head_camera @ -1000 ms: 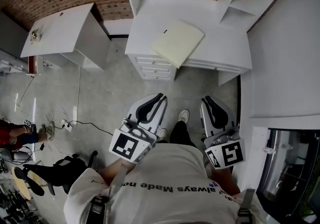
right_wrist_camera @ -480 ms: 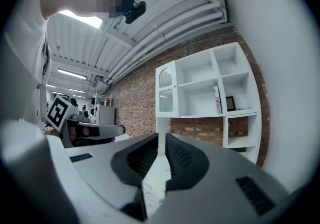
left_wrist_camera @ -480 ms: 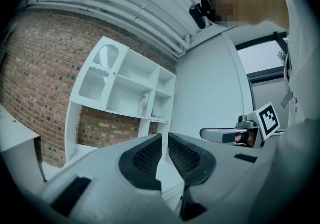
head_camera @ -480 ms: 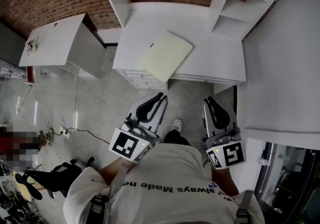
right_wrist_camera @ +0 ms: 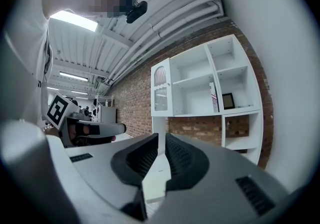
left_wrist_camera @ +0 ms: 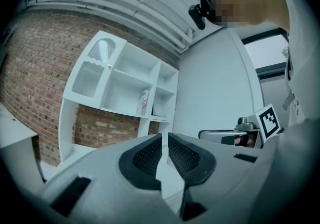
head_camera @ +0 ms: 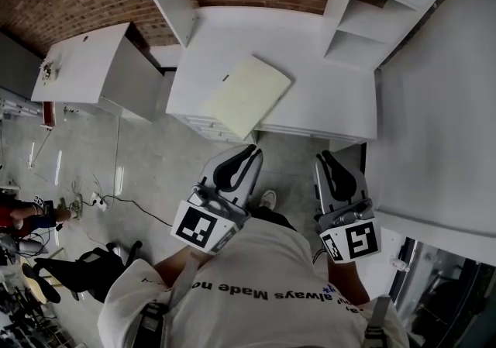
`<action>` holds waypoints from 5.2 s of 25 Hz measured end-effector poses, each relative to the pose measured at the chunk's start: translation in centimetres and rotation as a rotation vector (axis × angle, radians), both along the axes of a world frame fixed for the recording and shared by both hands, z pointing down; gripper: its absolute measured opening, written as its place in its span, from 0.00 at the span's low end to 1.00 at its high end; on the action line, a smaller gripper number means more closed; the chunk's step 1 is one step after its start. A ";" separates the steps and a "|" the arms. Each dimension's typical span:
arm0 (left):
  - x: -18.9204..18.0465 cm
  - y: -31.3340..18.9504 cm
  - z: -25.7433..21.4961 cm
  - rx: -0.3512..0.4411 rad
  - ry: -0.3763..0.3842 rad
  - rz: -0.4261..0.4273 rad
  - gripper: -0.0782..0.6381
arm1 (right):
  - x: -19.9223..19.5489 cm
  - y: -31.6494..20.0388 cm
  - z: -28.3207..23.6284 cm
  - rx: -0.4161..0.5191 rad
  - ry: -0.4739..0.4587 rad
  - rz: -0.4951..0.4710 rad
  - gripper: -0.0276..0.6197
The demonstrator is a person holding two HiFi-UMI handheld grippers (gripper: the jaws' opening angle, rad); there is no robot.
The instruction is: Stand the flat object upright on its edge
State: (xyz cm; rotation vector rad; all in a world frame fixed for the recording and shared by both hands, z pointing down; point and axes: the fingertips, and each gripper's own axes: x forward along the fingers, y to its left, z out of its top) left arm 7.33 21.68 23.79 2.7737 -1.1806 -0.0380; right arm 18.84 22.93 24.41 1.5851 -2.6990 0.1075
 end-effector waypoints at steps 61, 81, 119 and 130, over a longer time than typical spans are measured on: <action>-7.7 -27.0 5.6 -0.209 0.087 -0.049 0.24 | -8.3 -28.7 2.0 -0.003 0.153 -0.119 0.12; -10.9 -19.4 27.6 -0.904 0.375 -0.143 0.48 | -10.0 -25.9 15.8 -0.116 0.433 -0.305 0.30; -7.5 -13.8 42.0 -1.141 0.743 0.067 0.55 | -7.5 -24.2 39.7 -0.132 1.010 -0.649 0.49; -9.5 -17.0 37.2 -1.086 0.711 -0.024 0.52 | -8.0 -26.3 38.1 -0.106 0.980 -0.582 0.49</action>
